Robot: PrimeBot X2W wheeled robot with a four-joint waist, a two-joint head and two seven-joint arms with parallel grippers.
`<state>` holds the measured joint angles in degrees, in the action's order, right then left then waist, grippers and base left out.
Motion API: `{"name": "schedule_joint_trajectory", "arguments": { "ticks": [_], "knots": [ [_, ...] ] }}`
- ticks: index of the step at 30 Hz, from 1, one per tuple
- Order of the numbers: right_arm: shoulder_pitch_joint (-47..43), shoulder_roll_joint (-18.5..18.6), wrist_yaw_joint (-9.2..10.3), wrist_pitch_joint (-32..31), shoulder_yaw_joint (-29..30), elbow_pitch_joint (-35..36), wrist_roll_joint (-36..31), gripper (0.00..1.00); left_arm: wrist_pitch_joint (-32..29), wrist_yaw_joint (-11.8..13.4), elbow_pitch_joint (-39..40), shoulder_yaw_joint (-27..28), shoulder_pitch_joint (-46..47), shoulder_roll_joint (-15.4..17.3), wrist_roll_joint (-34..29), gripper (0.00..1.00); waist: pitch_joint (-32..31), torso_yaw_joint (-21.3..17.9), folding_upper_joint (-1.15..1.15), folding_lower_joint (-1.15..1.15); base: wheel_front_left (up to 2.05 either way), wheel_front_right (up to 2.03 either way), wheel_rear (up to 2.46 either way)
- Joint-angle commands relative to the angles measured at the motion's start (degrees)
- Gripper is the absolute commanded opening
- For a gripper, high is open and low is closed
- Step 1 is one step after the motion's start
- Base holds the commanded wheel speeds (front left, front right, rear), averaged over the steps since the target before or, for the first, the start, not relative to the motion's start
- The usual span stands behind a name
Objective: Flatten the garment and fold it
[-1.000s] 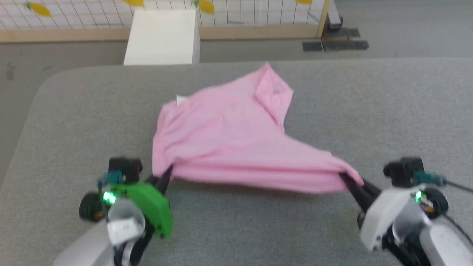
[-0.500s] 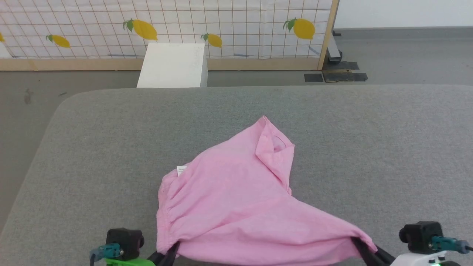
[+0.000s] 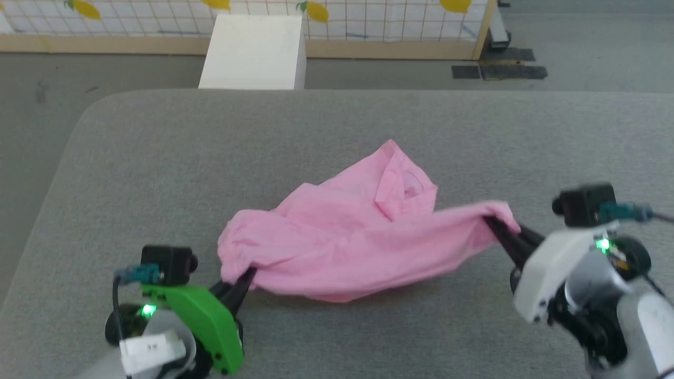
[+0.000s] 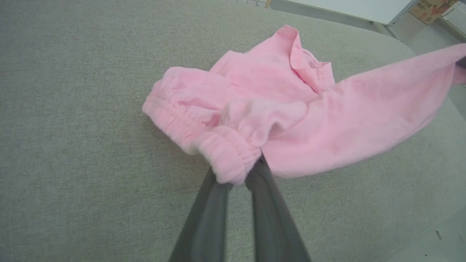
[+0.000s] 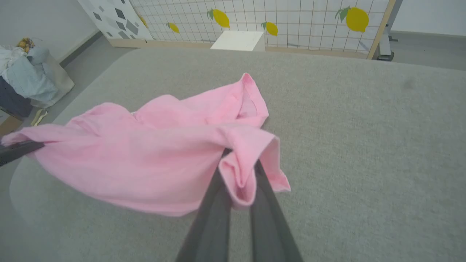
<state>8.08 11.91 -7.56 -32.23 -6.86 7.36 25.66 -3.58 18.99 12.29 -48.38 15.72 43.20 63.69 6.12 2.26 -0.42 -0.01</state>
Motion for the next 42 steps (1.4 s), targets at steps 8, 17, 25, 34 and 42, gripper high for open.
{"name": "schedule_joint_trajectory", "arguments": {
  "ticks": [8,17,25,34,42],
  "knots": [
    [17.43,2.44,0.08,-0.46,-4.69,-13.09,3.24,0.0,-1.71,-5.34,-7.79,1.96,9.4,-4.26,1.83,0.0,5.35,4.85,0.42,0.01,0.0,0.0,0.0],
    [31.08,2.8,0.08,3.07,-8.44,-29.87,5.14,0.0,-4.14,-10.39,-19.53,3.23,16.97,-10.6,5.69,0.0,10.77,7.74,0.42,0.01,0.0,0.0,0.0],
    [36.88,1.73,0.08,8.48,-12.81,-42.97,6.85,0.0,-4.26,-14.76,-30.4,3.41,22.25,-16.0,6.99,0.0,13.08,7.99,0.42,0.01,0.0,0.0,0.0],
    [36.99,2.19,0.08,15.81,-18.62,-49.08,10.66,1.0,-0.3,-18.46,-36.77,3.25,22.08,-18.8,6.54,1.0,10.94,7.45,0.42,0.01,0.0,0.0,0.0],
    [32.71,3.81,0.08,26.81,-20.18,-46.78,13.12,1.0,9.75,-16.26,-35.26,4.99,18.27,-18.32,3.4,1.0,6.18,6.76,0.42,0.01,0.0,0.0,0.0]
  ]
}}
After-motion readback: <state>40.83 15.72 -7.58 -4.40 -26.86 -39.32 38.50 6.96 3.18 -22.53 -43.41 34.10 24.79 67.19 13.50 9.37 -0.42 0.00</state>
